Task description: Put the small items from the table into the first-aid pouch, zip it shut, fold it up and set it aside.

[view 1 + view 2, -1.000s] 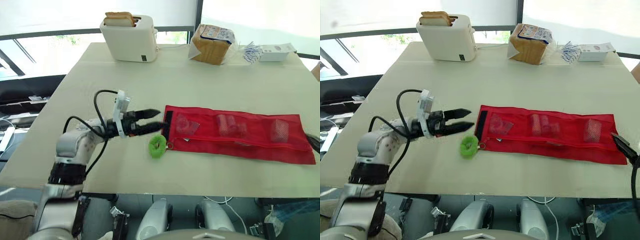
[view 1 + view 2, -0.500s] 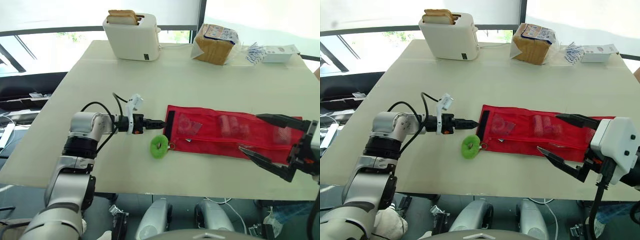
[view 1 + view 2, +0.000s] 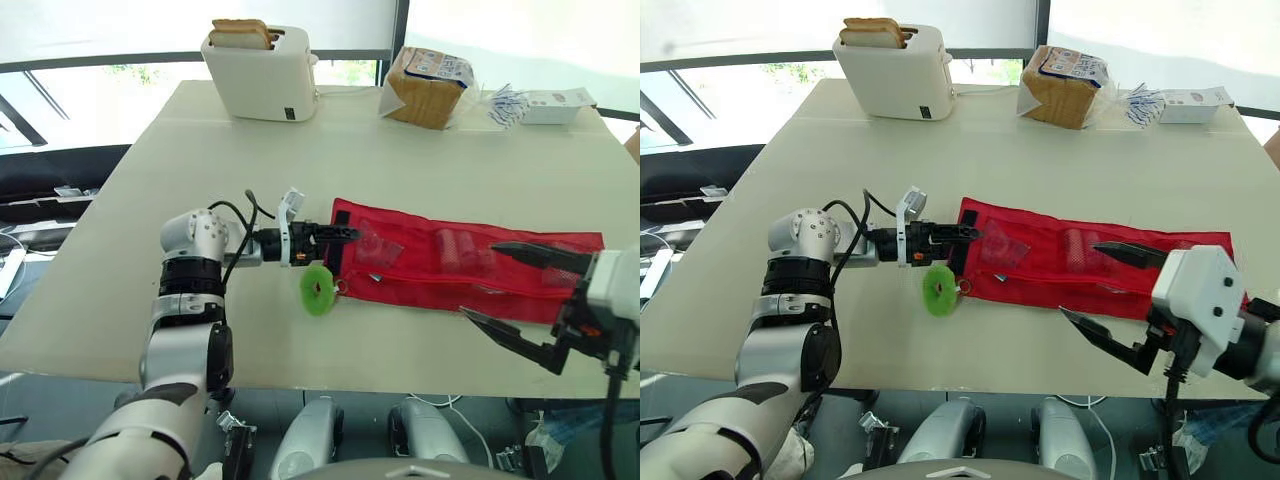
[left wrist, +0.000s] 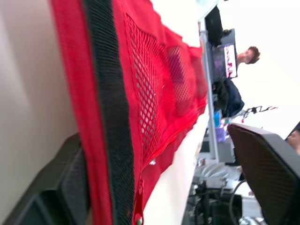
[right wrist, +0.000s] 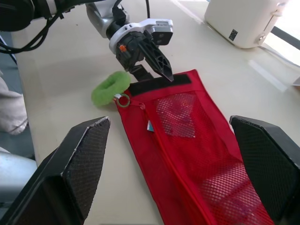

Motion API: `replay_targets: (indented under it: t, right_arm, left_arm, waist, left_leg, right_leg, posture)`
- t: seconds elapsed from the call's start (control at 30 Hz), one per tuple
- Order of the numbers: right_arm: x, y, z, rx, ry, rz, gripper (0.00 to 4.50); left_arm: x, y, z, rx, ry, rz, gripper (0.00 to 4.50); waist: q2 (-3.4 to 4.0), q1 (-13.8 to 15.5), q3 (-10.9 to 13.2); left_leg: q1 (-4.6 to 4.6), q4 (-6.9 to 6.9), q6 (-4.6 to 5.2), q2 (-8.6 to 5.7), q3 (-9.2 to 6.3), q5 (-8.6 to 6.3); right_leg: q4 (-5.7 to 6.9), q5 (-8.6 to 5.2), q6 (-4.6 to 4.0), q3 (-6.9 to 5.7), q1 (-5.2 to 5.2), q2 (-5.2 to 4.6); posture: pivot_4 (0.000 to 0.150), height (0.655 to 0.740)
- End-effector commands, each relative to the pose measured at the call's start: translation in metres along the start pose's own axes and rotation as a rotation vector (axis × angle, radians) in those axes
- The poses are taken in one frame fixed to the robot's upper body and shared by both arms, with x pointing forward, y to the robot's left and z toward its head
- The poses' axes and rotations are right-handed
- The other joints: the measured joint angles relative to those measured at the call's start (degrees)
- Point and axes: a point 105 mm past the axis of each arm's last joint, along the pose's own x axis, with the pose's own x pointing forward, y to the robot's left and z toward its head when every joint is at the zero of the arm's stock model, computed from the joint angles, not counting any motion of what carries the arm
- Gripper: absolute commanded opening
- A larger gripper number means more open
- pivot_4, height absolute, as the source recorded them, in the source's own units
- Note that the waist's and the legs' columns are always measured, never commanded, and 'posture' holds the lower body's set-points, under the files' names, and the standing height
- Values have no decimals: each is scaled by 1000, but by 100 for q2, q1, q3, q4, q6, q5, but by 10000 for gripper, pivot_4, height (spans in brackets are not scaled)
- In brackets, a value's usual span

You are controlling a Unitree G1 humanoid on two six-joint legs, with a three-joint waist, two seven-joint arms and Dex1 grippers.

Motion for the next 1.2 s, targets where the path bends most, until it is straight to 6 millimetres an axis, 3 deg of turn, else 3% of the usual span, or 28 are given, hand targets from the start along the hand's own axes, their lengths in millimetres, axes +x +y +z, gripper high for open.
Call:
replay_targets:
  t: [0.03,0.2,0.37,0.47,0.63,0.73,0.87,0.97,1.1,1.2]
  right_arm:
    - [13,7,1,44,-16,8,44069]
    - [42,15,-14,176,11,49,44069]
    - [82,15,-14,203,-21,95,44069]
    - [102,16,-16,124,10,155,44069]
    - [111,22,-34,10,135,270,44069]
    - [108,25,-34,131,114,294,44069]
    - [100,33,-43,207,139,306,34263]
    - [108,25,-61,337,185,200,34263]
    - [114,44,-74,540,166,178,34263]
    - [120,46,-78,631,140,143,34263]
  left_arm:
    - [-4,-12,6,1,-25,-48,22472]
    - [-3,-15,10,-10,-46,-58,420]
    - [1,-25,18,-42,-68,-87,420]
    - [8,-35,22,-45,-70,-120,420]
    - [11,-35,22,-74,-69,-123,420]
    - [12,-34,23,-88,-74,-116,420]
    - [13,-33,25,-101,-83,-106,0]
    - [15,-34,26,-100,-85,-103,0]
    - [16,-38,26,-85,-90,-114,0]
    - [16,-38,25,-80,-93,-114,0]
  waist:
    - [-3,1,1]
    - [-14,1,0]
    - [-28,-7,1]
    - [-28,-7,1]
    - [-28,1,1]
    - [-29,-5,1]
    - [-28,-3,1]
    - [-29,-13,1]
    - [-32,9,-3]
    - [-30,-21,-2]
  left_leg:
    - [0,0,-1,0,0,0]
    - [-5,2,-6,0,0,3]
    - [-10,5,-11,-2,-4,6]
    - [-12,6,-11,-4,-4,7]
    - [-13,3,-11,-7,-7,6]
    - [-16,1,-11,-7,-6,6]
    - [-18,2,-12,-6,-8,6]
    - [-16,4,-12,-7,-6,7]
    - [-15,-4,-20,-7,-11,11]
    - [-17,-4,-21,-7,-6,11]
  right_leg:
    - [0,0,0,0,0,0]
    - [2,1,-2,2,-10,-1]
    - [4,2,-3,-1,-15,1]
    - [6,2,-3,-1,-17,1]
    - [5,2,-3,-4,-21,1]
    - [2,2,-3,-1,-25,0]
    - [5,2,-3,-2,-27,-1]
    - [11,4,-4,1,-27,-2]
    - [18,5,-7,-2,-31,-2]
    - [18,5,-7,3,-34,-1]
  posture:
    - [1500,7400]
    - [1500,7400]
    - [1500,7400]
    - [1500,7400]
    - [1500,7400]
    - [1500,7400]
    - [1500,7400]
    - [1500,7400]
    - [1500,7400]
    - [1500,7400]
